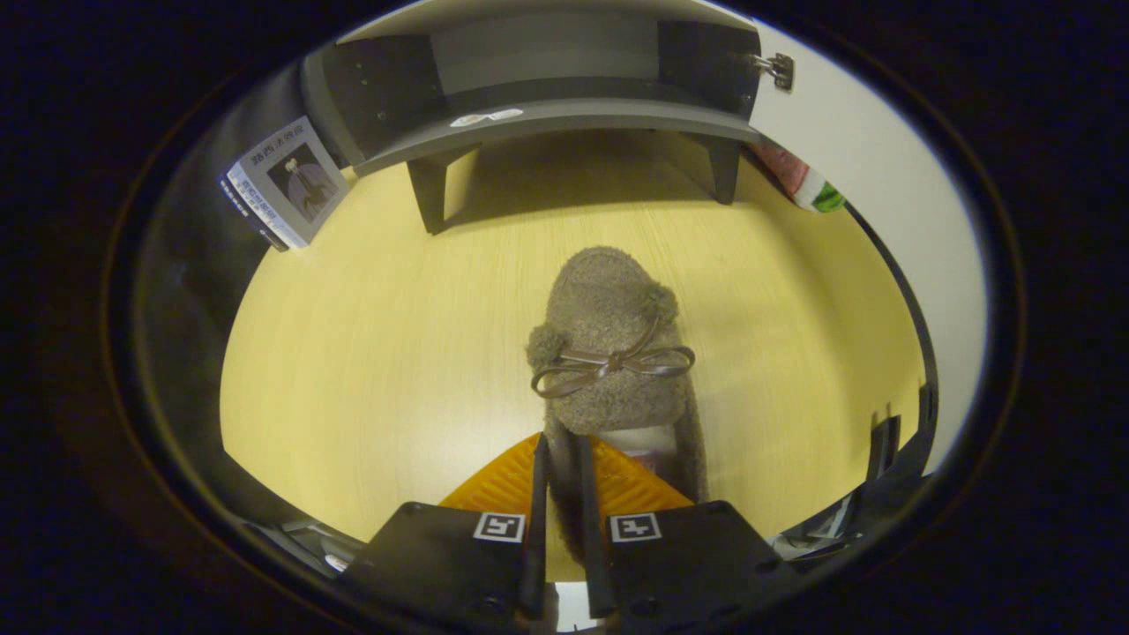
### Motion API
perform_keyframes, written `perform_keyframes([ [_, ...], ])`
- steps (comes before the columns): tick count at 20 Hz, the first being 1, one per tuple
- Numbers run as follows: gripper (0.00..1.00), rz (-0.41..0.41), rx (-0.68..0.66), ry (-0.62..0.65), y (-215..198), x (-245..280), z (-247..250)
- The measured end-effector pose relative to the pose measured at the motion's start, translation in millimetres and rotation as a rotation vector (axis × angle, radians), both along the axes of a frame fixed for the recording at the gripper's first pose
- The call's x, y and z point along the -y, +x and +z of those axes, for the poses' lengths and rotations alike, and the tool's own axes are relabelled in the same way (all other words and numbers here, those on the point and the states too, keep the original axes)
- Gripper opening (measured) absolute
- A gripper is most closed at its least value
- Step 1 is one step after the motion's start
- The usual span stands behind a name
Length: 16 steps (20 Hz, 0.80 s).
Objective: Open the shoe cabinet door, grab the shoes and put them into the shoe cabinet, then close the shoe cabinet door.
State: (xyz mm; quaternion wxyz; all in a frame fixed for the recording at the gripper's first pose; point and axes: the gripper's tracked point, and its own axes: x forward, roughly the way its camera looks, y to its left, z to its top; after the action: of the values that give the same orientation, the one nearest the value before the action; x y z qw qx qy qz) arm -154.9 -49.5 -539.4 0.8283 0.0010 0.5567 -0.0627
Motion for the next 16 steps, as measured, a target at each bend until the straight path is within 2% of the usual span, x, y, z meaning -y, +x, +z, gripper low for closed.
perform_keyframes([
  [5, 0.19, 0.003, 0.02, -0.047, 4, 3, -5],
  [6, 0.1, -0.004, 0.024, -0.045, 3, 2, -4],
  [9, 0.04, -0.046, 0.052, -0.032, 7, 4, 2],
  [16, 0.04, -0.066, 0.176, -0.098, 34, 10, 53],
])
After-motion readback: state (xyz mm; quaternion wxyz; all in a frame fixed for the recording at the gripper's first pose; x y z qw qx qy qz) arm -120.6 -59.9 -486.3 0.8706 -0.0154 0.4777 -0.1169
